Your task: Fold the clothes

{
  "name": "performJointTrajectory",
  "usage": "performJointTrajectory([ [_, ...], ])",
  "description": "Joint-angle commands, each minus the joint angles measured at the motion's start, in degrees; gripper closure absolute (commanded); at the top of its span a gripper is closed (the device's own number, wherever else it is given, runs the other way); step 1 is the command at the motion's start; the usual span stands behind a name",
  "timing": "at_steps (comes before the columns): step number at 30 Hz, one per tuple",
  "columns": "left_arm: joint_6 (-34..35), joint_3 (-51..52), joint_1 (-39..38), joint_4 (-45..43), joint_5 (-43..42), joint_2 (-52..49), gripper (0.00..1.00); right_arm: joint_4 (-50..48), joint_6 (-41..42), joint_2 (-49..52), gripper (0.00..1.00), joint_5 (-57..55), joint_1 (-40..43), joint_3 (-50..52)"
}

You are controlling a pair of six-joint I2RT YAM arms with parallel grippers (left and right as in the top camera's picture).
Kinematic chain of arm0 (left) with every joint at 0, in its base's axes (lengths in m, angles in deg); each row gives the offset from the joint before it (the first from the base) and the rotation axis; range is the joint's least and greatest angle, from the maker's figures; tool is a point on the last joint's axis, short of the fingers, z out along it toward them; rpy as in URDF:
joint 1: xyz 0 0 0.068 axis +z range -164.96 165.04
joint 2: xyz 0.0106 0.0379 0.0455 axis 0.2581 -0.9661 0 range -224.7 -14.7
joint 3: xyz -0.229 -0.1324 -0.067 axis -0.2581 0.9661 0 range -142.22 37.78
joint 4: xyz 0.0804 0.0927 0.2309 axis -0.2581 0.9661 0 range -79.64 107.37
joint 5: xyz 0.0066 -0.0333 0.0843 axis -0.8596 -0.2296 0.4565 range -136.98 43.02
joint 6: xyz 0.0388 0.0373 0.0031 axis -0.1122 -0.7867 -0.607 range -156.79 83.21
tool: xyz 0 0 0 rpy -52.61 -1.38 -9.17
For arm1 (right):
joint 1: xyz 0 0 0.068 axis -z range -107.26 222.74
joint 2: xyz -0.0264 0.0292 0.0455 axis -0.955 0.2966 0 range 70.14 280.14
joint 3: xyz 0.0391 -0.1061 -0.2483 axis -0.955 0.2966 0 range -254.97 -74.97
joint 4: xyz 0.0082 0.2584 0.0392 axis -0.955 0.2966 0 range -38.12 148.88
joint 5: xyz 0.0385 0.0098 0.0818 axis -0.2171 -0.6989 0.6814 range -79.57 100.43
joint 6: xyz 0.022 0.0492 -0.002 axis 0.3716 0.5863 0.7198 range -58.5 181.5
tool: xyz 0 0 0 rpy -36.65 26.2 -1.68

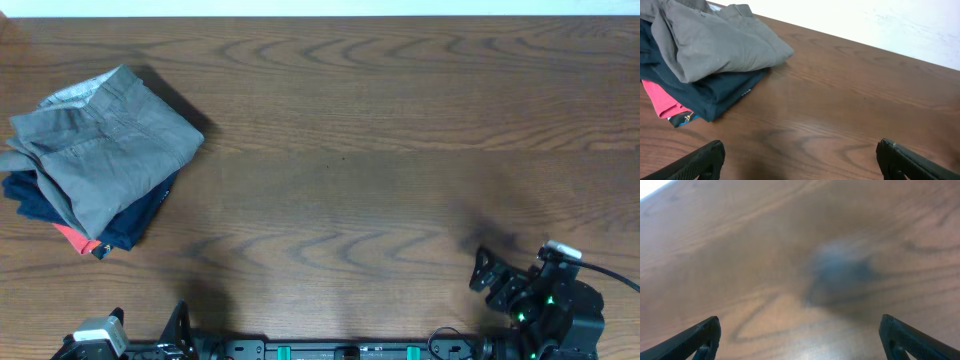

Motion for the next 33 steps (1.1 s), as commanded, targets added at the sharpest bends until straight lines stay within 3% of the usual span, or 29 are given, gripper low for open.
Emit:
performJointTrajectory([
  [1,0.52,-0.35,-0.17,-0.02,0.68,-0.46,0.02,-6.84,-6.25,-0.57,0.01,0.87,-1.36,1.73],
  [6,0.52,-0.35,-0.17,-0.02,0.68,-0.46,0.02,-30.60,-15.96,-0.57,0.01,4.79,-2.14,9.49],
  [14,0.52,-0.35,-0.17,-0.02,0.68,-0.46,0.02,-58.69,-16.55,-3.89,0.01,7.17,-2.89,26.49],
  [17,0.52,-0.35,-0.17,-0.02,0.68,-0.46,0.02,-59.04,-19.34,-8.33,0.01,7.15,-2.80,29.70],
  [23,0.52,-0.35,-0.17,-0.02,0.68,-0.46,0.02,-55.65,-25.94,-8.00,0.01,7.58,-2.78,29.62],
  [33,0.52,-0.35,-0.17,-0.02,0.68,-0.46,0.02,-55.89,-20.44,-8.00,0.01,7.58,-2.82,29.62],
])
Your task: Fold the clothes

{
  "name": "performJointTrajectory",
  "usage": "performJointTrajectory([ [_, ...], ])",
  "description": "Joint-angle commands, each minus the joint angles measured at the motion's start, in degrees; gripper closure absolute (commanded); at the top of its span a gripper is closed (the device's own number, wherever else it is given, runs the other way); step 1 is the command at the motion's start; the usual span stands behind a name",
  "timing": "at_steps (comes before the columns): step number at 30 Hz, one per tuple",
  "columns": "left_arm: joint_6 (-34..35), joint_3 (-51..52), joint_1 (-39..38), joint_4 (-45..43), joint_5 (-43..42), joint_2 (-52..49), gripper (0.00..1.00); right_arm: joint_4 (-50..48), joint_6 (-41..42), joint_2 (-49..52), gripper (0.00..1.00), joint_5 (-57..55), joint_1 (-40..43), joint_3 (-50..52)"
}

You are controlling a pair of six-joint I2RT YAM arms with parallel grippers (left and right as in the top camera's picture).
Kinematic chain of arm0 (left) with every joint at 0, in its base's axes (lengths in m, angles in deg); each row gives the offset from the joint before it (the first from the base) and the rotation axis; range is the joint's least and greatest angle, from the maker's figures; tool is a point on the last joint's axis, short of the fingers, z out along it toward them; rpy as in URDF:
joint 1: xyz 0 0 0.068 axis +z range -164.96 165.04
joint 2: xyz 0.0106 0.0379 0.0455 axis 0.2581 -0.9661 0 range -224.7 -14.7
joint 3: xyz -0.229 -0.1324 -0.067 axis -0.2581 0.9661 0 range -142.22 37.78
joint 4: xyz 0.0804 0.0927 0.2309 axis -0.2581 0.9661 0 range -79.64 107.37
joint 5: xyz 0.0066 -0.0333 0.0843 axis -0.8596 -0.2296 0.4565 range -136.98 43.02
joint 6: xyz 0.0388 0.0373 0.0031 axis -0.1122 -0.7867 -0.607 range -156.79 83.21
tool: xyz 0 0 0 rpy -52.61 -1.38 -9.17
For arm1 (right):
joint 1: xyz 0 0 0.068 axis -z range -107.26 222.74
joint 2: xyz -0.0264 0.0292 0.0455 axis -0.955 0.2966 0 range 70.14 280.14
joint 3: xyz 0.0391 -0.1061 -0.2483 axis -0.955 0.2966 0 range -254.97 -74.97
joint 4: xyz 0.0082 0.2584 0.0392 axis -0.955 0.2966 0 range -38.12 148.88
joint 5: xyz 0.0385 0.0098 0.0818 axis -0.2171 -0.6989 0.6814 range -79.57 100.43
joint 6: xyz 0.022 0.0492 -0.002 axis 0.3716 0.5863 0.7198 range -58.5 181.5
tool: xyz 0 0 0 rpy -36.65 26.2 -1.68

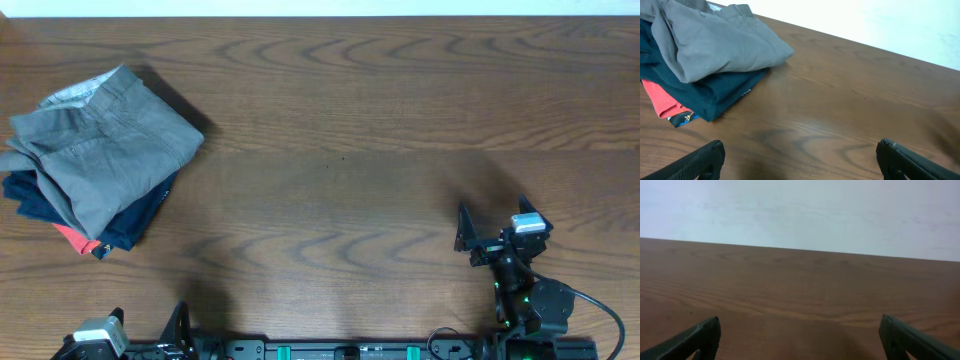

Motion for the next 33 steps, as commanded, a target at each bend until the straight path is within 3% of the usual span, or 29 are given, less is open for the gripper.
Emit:
performJointTrajectory([
  [1,0.52,-0.35,-0.17,-0.04,0.68,-0.46,0.02,0.11,1.20,-0.57,0.01,0.44,-0.31,0.15],
  [26,0.52,-0.35,0.07,-0.04,0.68,-0.44,0.02,0.11,1.20,-0.57,0.01,0.44,-0.31,0.15],
  [33,0.52,-0.35,6.05,-0.04,0.66,-0.13,0.02,0.11,1.20,-0.57,0.01,0.44,-0.31,0.15],
])
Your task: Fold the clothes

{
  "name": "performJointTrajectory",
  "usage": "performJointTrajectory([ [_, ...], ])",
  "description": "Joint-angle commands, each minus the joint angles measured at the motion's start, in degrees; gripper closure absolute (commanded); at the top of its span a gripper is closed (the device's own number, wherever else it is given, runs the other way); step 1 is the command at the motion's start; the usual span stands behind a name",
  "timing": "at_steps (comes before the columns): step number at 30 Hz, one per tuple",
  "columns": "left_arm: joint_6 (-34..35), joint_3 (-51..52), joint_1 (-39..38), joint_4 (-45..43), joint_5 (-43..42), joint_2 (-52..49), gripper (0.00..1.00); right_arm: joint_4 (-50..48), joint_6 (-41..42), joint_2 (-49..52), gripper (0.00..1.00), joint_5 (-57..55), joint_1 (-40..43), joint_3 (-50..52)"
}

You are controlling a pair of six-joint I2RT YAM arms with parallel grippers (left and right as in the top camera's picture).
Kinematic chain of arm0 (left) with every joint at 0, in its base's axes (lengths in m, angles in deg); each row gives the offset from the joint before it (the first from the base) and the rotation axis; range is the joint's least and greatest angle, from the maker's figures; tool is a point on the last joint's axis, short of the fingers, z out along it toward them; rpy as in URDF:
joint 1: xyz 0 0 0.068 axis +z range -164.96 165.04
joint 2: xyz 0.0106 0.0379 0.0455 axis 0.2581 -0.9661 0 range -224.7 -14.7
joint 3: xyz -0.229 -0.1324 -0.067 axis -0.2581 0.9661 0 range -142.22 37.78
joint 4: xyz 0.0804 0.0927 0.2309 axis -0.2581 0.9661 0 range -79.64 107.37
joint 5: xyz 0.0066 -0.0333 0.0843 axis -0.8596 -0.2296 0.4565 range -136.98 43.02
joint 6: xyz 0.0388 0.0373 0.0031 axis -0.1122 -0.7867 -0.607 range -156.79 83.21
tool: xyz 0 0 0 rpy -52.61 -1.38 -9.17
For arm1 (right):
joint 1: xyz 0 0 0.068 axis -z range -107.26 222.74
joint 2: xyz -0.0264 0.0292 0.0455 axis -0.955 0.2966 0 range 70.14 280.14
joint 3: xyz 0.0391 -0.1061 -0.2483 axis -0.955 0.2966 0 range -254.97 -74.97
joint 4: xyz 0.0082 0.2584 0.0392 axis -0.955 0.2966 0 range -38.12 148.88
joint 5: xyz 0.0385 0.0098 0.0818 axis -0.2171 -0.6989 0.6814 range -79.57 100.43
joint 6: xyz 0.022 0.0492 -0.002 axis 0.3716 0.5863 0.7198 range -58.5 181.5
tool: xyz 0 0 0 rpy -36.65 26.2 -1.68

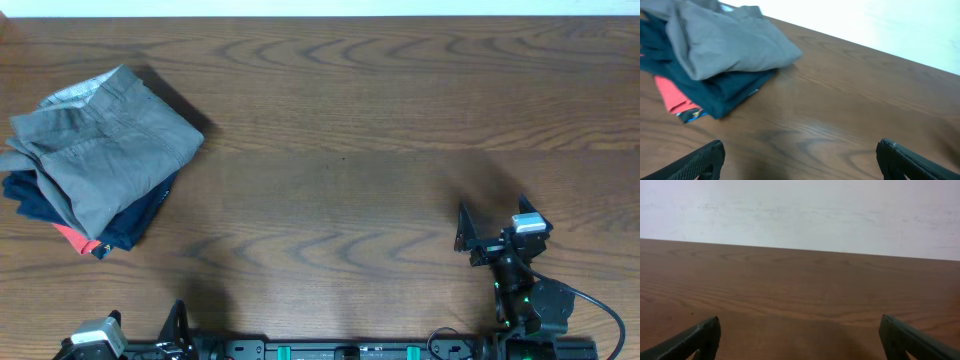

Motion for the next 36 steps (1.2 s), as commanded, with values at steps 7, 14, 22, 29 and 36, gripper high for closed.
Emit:
performJointTrajectory([
  [7,0.50,-0.72,5.42,0.17,0.68,2.05,0.02,0.11,1.01,-0.57,0.01,0.44,-0.31,0.15],
  [14,-3.50,-0.61,6.69,-4.48,0.72,2.05,0.02,0.11,1.01,-0.57,0.01,0.44,-0.31,0.15],
  [22,-10.91,-0.20,6.71,-11.61,0.70,2.05,0.02,0.11,1.01,-0.57,0.01,0.44,-0.31,0.15],
  [29,-16.33,10.27,8.55,-16.24,0.70,2.05,0.02,0.11,1.01,-0.57,0.01,0.44,-0.31,0.15],
  [36,-16.06,33.24,9.73,-40.02,-1.95,2.08,0.02,0.11,1.01,-0.57,0.01,0.44,-0.31,0.15],
])
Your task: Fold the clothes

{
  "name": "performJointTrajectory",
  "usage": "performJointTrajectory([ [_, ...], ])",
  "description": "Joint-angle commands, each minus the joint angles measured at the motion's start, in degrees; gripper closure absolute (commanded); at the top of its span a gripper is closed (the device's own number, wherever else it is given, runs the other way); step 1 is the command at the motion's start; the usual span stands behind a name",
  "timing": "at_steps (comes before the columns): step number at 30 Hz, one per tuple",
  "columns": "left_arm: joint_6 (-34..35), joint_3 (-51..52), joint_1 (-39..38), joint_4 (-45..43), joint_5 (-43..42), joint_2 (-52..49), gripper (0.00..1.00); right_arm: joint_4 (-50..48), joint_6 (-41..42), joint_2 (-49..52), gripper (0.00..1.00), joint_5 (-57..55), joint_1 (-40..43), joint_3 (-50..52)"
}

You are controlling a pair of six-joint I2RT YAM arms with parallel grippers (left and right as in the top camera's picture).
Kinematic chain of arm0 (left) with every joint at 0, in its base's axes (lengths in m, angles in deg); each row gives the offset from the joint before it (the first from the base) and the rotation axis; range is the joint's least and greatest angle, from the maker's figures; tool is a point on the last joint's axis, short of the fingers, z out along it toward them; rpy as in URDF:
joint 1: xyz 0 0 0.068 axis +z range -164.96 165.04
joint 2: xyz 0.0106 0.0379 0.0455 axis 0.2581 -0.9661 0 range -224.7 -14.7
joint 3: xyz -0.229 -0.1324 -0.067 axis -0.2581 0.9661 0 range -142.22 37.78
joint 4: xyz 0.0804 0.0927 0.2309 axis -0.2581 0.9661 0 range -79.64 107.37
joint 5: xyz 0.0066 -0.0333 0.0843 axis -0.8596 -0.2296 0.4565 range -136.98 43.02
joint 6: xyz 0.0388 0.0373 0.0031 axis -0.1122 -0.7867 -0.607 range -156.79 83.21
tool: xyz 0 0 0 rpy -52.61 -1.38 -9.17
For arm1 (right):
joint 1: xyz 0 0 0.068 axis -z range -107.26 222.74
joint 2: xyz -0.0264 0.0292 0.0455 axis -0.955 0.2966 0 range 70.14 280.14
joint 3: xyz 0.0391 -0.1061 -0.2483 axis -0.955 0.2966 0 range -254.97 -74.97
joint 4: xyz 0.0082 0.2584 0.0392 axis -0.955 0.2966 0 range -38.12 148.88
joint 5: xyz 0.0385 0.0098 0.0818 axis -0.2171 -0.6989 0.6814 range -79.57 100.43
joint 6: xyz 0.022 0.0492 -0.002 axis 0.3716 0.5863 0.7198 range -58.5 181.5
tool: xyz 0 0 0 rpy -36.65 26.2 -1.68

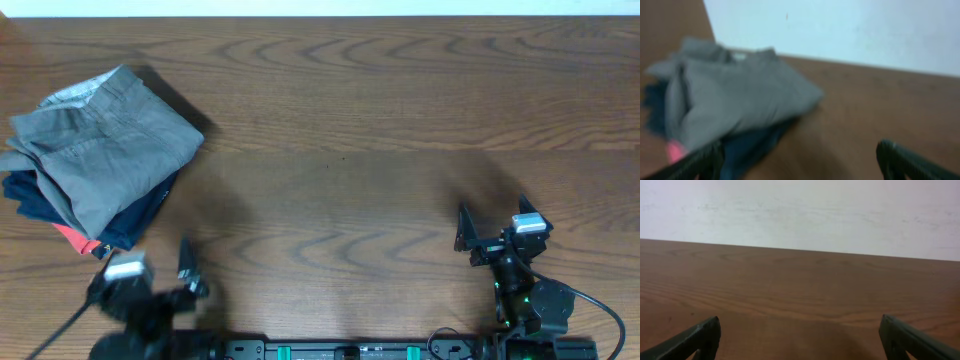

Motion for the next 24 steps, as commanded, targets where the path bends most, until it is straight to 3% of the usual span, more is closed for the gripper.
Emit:
performJointTrajectory([
  [1,-1.14,9.11,0.66,-8.44,-2.38,0.42,0.02,0.11,0.98,-0.44,0.01,0.39,-0.31,0.13],
  [5,-1.14,19.06,0.70,-23.02,-5.01,0.44,0.02,0.11,0.98,-0.44,0.01,0.39,-0.31,0.13],
  [13,-1.33,30.86,0.81,-40.13,-4.96,0.44,0.02,0.11,0.98,-0.44,0.01,0.39,-0.31,0.13],
  [18,-1.31,31.21,0.81,-34.27,-5.33,0.46,0.02,0.11,0.98,-0.44,0.01,0.39,-0.31,0.13],
  [24,-1.11,31.19,0.81,-34.49,-5.75,0.44,0.02,0.11,0.98,-0.44,0.01,0.39,-0.31,0.13],
])
